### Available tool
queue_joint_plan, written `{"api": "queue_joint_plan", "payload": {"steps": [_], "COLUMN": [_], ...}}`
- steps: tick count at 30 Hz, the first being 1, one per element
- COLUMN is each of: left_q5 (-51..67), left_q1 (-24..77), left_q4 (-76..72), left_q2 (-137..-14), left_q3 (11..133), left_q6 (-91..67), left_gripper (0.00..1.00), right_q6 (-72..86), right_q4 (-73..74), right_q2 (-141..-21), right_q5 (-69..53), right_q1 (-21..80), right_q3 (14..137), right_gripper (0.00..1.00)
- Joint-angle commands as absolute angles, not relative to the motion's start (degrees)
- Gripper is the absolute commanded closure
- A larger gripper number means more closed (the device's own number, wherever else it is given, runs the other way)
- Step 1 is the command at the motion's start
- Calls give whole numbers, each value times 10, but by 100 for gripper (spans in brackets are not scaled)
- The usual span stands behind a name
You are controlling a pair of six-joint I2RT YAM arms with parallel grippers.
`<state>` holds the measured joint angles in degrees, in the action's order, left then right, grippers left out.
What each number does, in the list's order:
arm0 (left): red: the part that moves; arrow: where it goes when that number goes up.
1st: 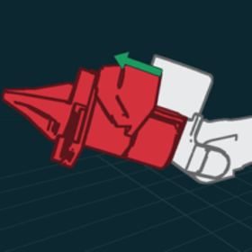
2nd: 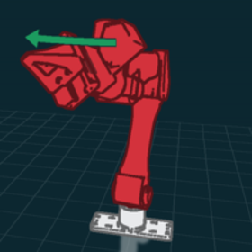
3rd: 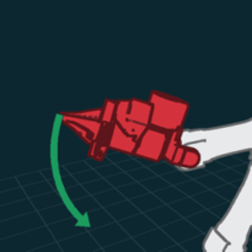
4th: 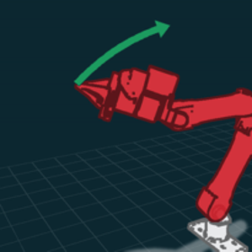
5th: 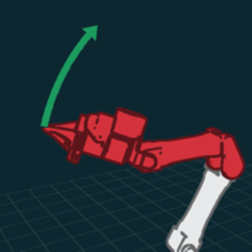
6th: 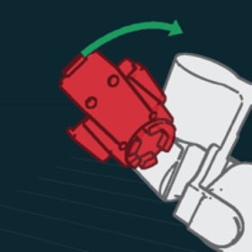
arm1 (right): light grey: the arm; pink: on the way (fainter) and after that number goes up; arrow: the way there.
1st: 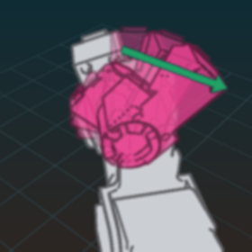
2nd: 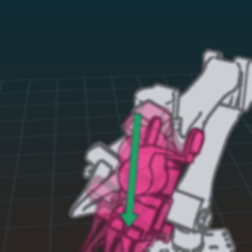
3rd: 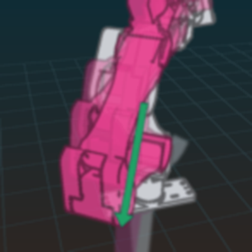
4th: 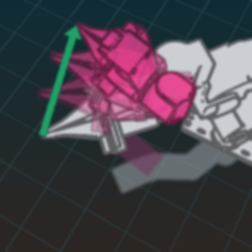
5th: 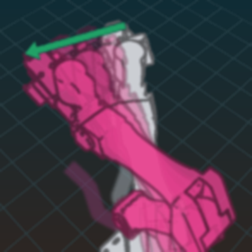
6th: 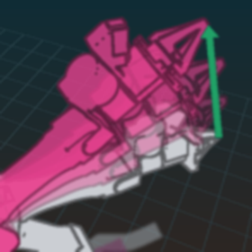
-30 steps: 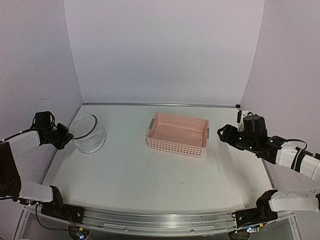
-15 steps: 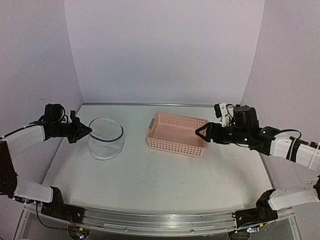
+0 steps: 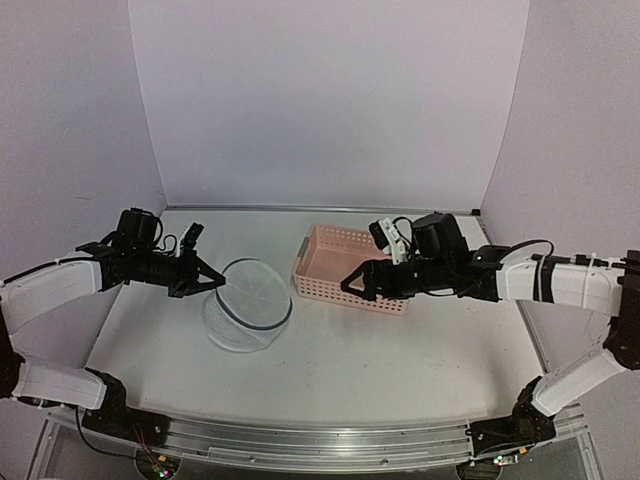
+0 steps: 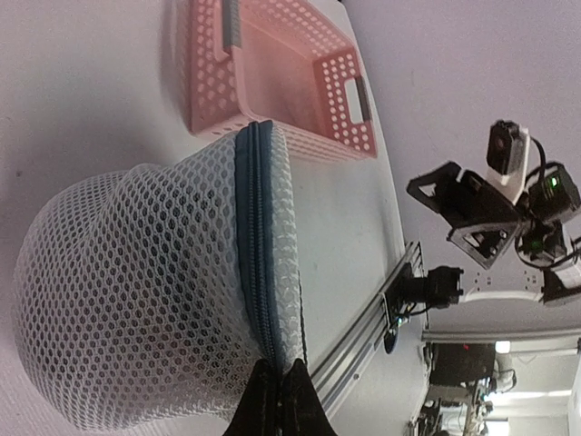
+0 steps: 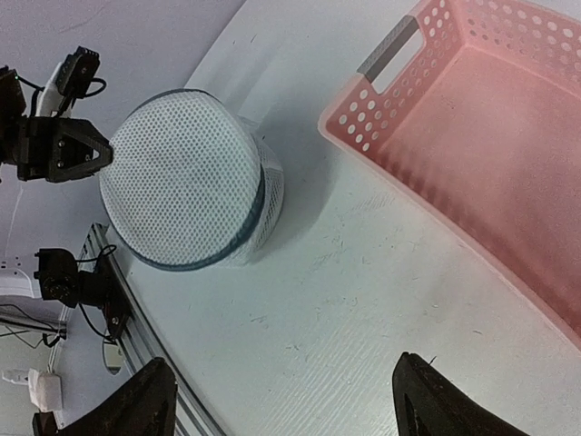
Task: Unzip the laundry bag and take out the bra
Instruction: Move the laundry bag to the center of the board, then pass from the left arm to the right
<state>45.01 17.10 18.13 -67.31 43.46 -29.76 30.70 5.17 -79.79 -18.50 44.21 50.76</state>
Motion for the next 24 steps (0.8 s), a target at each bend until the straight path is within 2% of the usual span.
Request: {"api": "queue_joint_plan", "payload": {"steps": [1, 14, 24], "left_q5": [477, 467, 461], "left_q1": [229, 365, 386], "left_q4": [184, 187, 186], "left_q2": [-657, -688, -723], "left_q3": [445, 473, 490], "left_q6": [-263, -232, -220], "left_gripper": [100, 100, 100], "right_q6": [293, 273, 282], "right_q4": [23, -18, -66], "right_q2": [-834, -910, -958], "right_q5": [-226, -308, -347], "right_q1": [454, 483, 515], "right_q3": [547, 558, 557], "right_gripper": [16, 13, 15]}}
